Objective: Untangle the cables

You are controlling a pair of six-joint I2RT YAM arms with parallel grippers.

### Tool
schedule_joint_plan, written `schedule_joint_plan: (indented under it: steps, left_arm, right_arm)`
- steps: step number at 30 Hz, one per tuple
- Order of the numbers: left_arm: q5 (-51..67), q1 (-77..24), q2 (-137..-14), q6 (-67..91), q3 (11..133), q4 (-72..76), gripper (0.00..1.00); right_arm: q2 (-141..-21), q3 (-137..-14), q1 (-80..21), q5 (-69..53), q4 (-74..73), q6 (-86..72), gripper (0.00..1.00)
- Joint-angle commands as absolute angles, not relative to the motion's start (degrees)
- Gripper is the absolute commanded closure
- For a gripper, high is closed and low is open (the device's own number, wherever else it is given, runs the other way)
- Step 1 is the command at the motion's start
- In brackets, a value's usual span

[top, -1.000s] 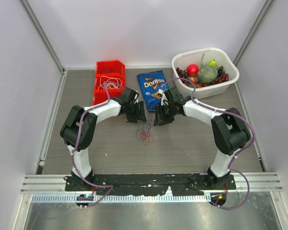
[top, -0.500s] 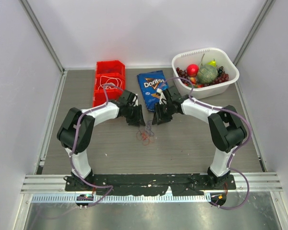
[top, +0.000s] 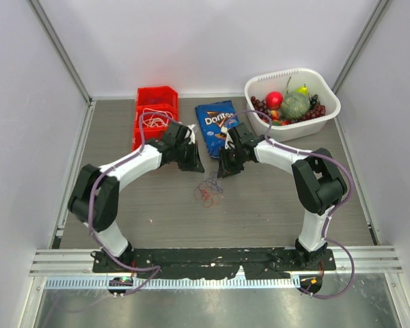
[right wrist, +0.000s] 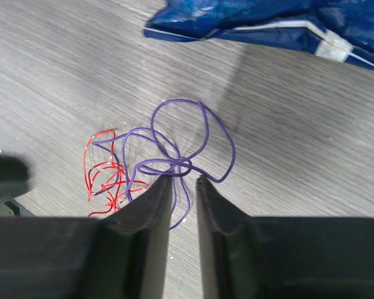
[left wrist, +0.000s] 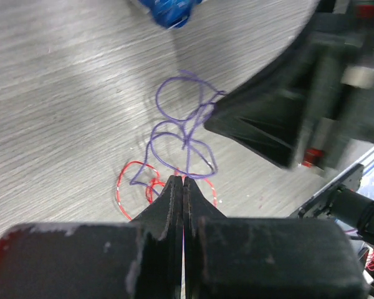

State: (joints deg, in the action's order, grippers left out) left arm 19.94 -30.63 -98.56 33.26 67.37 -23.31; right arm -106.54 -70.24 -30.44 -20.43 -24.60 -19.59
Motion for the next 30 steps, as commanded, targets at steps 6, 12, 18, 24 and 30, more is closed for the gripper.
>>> schedule_joint_plan:
  steps: [6, 12, 18, 24, 30]
  left_arm:
    - [14.1, -30.7, -86.3, 29.4, 70.6, -23.3, 0.85]
    - [22.7, -30.6, -92.1, 28.5, 72.7, -24.4, 0.44]
    - [27.5, -30.8, -99.4, 26.4, 74.0, -20.1, 0.37]
    - [30.2, -32.6, -107.8, 25.5, 78.7, -20.7, 0.46]
    - [30.8, -35.9, -111.7, 24.2, 80.2, -22.2, 0.54]
  right_arm:
    - [-105.9, -71.0, -30.8, -15.0, -27.2, -18.9, 0.93]
    - [-101.5, -69.1, -30.8, -18.2, -28.5, -17.0, 0.99]
    - [-98.5, -67.9, -29.9, -14.7, -31.6, -19.0, 0.91]
    - [-95.4, -66.1, -28.6, -16.2, -31.3, -18.5, 0.63]
    - [-95.2, -66.4, -27.6, -14.4, -33.8, -17.1, 0.62]
